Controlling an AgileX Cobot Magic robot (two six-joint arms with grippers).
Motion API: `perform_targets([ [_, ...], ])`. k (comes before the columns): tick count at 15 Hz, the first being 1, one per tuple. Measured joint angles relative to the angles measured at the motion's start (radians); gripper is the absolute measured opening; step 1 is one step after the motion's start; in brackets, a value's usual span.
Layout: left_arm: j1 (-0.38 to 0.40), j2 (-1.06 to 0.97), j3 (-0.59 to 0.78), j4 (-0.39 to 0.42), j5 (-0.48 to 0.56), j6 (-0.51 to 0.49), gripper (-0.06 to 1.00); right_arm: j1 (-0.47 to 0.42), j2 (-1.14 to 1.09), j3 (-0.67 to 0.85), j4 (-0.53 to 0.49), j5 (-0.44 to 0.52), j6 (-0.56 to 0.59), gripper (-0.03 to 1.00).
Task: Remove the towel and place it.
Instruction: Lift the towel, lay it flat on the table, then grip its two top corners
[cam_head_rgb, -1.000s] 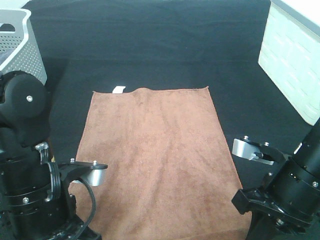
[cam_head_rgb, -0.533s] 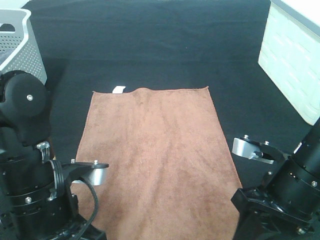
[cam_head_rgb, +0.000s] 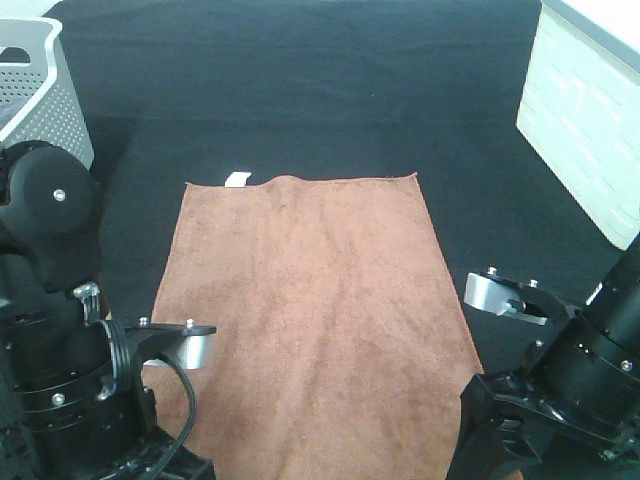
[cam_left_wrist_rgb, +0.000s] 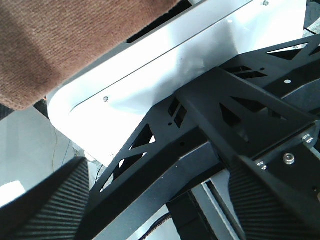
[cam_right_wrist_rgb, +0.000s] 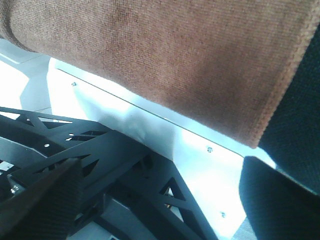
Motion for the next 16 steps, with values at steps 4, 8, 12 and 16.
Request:
perform_targets([
  [4, 0.000, 0.001, -0.122, 0.187, 0.063, 0.000, 0.72, -0.135, 0.001, -0.193, -0.114, 0.020, 0.030, 0.78],
  [8, 0.155, 0.037, -0.355, 0.307, 0.069, 0.000, 0.73, -0.231, 0.001, -0.378, -0.159, 0.038, 0.082, 0.80],
  [12, 0.359, 0.070, -0.555, 0.308, 0.044, 0.000, 0.73, -0.232, 0.001, -0.420, -0.281, 0.053, 0.238, 0.91],
  [16, 0.465, 0.209, -0.708, 0.314, -0.013, 0.027, 0.73, -0.232, 0.017, -0.464, -0.254, 0.034, 0.233, 0.91],
])
